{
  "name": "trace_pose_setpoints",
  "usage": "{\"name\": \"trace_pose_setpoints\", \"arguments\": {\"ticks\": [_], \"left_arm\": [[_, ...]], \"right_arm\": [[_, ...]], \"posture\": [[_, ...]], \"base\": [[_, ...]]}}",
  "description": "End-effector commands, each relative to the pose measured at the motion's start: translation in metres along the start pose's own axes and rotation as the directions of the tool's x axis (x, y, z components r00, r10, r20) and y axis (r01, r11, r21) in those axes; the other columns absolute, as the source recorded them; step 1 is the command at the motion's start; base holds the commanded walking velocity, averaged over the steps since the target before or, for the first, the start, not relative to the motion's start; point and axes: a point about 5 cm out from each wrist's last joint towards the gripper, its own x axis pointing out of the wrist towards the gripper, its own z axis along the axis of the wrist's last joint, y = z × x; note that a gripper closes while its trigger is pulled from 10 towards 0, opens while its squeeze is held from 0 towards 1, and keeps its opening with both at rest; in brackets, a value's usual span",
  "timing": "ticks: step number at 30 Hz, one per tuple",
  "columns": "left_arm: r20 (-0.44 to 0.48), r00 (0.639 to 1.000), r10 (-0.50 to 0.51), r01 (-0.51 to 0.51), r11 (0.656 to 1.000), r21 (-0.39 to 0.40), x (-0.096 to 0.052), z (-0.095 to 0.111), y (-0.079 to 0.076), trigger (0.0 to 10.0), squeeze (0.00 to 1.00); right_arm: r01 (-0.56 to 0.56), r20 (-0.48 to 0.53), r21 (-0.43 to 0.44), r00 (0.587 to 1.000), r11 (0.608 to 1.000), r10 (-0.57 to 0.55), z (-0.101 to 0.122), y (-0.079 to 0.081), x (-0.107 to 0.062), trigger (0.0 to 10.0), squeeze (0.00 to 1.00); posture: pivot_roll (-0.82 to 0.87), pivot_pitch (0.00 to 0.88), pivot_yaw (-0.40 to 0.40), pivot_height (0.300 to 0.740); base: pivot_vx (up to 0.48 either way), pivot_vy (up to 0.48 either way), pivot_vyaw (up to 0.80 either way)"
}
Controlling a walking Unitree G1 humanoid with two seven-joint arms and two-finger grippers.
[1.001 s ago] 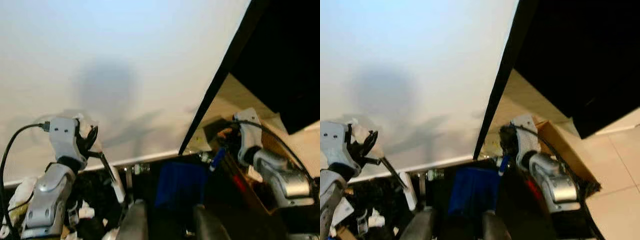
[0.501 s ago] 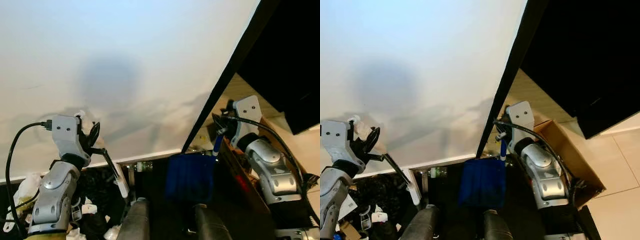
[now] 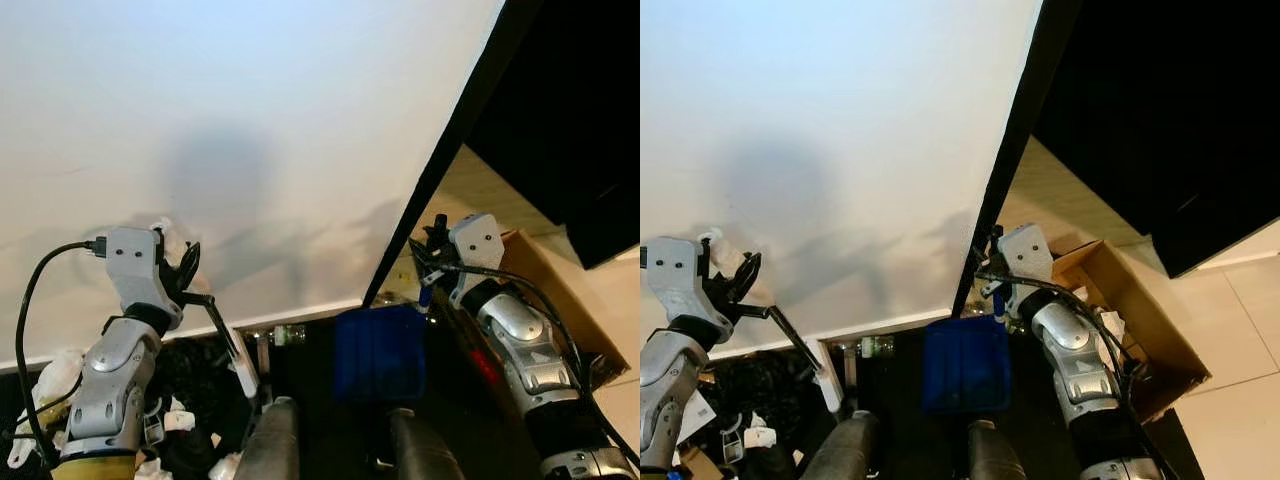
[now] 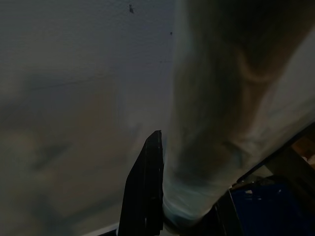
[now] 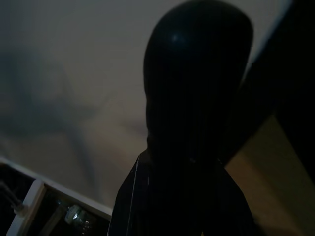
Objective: Sweep floor
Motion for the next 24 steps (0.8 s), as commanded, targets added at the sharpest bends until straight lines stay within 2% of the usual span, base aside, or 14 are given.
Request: {"name": "trace_pose_setpoints", "arguments": {"ticks": [1, 6, 9, 12, 17, 20, 21, 24], "left_arm": [[-0.005, 1.0, 0.007, -0.007, 0.999, 0.031, -0.004, 0.0, 0.007, 10.0, 0.0], [-0.058, 0.998, -0.035, 0.037, 0.999, 0.033, -0.012, -0.001, 0.019, 10.0, 0.0], [-0.084, 0.993, -0.078, 0.079, 0.997, 0.013, -0.02, -0.001, 0.029, 10.0, 0.0], [-0.088, 0.994, -0.064, 0.065, 0.998, 0.003, -0.021, -0.002, 0.035, 10.0, 0.0], [-0.092, 0.995, -0.037, 0.038, 0.999, 0.008, -0.016, -0.003, 0.038, 10.0, 0.0], [-0.085, 0.995, -0.056, 0.055, 0.998, -0.012, -0.01, -0.002, 0.033, 10.0, 0.0], [-0.115, 0.99, -0.079, 0.078, 0.997, -0.014, -0.002, -0.011, 0.029, 10.0, 0.0], [-0.15, 0.985, -0.087, 0.086, 0.996, -0.01, 0.004, -0.022, 0.03, 10.0, 0.0]], "right_arm": [[-0.02, 0.029, -0.034, 0.999, 0.999, 0.021, 0.002, 0.001, 0.0, 10.0, 0.0], [-0.054, 0.078, -0.019, 0.995, 0.998, 0.056, 0.0, 0.014, 0.007, 10.0, 0.0], [-0.034, 0.107, 0.009, 0.994, 0.999, 0.033, -0.002, 0.024, 0.01, 10.0, 0.0], [-0.012, 0.116, 0.012, 0.993, 1.0, 0.01, -0.002, 0.029, 0.013, 10.0, 0.0], [0.009, 0.133, 0.006, 0.991, 1.0, -0.01, -0.003, 0.036, 0.016, 10.0, 0.0], [-0.003, 0.125, 0.006, 0.992, 1.0, 0.002, -0.006, 0.043, 0.016, 10.0, 0.0], [-0.017, 0.116, 0.003, 0.993, 1.0, 0.017, -0.011, 0.049, 0.018, 10.0, 0.0], [-0.025, 0.115, -0.023, 0.993, 0.999, 0.028, -0.013, 0.052, 0.02, 10.0, 0.0]], "posture": [[0.22, 0.206, -0.002, 0.74], [0.24, 0.199, -0.015, 0.74], [0.25, 0.199, -0.017, 0.74], [0.26, 0.203, -0.015, 0.74], [0.26, 0.225, -0.006, 0.74], [0.26, 0.24, 0.004, 0.74], [0.27, 0.255, 0.011, 0.74], [0.27, 0.259, 0.011, 0.74]], "base": [[0.0, 0.0, 0.0], [0.0, 0.0, 0.0], [0.0, 0.0, 0.0], [0.0, 0.0, 0.0], [0.0, 0.0, 0.0], [0.0, 0.0, 0.0], [0.0, 0.0, 0.0], [0.0, 0.0, 0.0]]}}
